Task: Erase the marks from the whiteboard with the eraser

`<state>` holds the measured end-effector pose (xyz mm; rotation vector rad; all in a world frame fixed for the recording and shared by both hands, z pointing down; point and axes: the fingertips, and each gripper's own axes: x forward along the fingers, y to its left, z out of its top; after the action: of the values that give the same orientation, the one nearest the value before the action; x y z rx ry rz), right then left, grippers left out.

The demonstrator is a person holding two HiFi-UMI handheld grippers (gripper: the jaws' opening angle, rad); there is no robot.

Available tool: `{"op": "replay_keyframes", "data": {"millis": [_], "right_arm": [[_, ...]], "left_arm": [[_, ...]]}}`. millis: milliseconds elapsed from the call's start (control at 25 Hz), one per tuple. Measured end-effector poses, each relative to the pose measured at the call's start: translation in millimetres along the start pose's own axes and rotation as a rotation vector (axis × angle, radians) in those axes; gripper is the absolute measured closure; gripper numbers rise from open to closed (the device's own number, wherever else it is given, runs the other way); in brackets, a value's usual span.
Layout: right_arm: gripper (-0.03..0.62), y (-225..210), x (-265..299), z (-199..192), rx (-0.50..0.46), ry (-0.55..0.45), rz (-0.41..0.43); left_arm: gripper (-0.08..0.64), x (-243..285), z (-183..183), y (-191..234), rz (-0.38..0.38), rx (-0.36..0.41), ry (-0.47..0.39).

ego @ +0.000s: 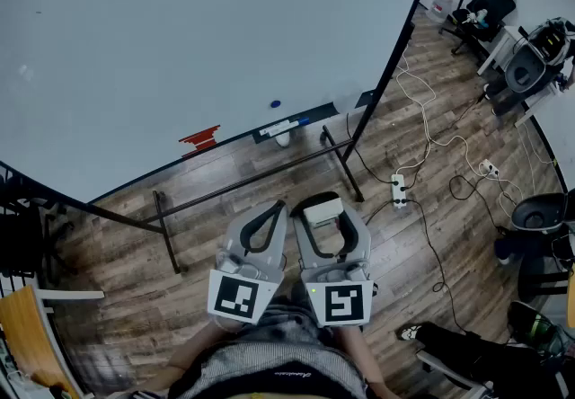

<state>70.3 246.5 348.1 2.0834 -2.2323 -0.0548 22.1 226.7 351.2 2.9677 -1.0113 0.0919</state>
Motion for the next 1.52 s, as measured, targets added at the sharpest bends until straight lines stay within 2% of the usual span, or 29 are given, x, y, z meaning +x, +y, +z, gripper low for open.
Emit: {"op": "replay_keyframes", "data": {"millis": [400,600,800,920,1080,1520], "right_arm": [[0.328,-38,-3,-4,0.098,-0.036,0.002],[0.328,-70,-8,-6,0.081,-0.046,0.027],[0.328,-93,-4,-13,0.091,-0.030,0.037],[0.328,-101,11,-14,0.088,-0.033,0.052],[0.328,-126,59,-16,0.089,-0.021,0.056],[0.328,-190,184,0,0.082,-0.032,0.014]], "left_arm": [[0.557,28,1,-22,0.004,-0.015,-0.010],[0.557,50,-1,-47,0.021,-0.034,-0.016],[0.557,66,0,-53,0.030,-0.050,-0.008],[0.557,82,0,-45,0.033,-0.043,-0.002],[0.557,132,-1,-23,0.031,-0.062,-0.001],[0.557,252,13,49,-0.012,-0.050,-0.024]]}}
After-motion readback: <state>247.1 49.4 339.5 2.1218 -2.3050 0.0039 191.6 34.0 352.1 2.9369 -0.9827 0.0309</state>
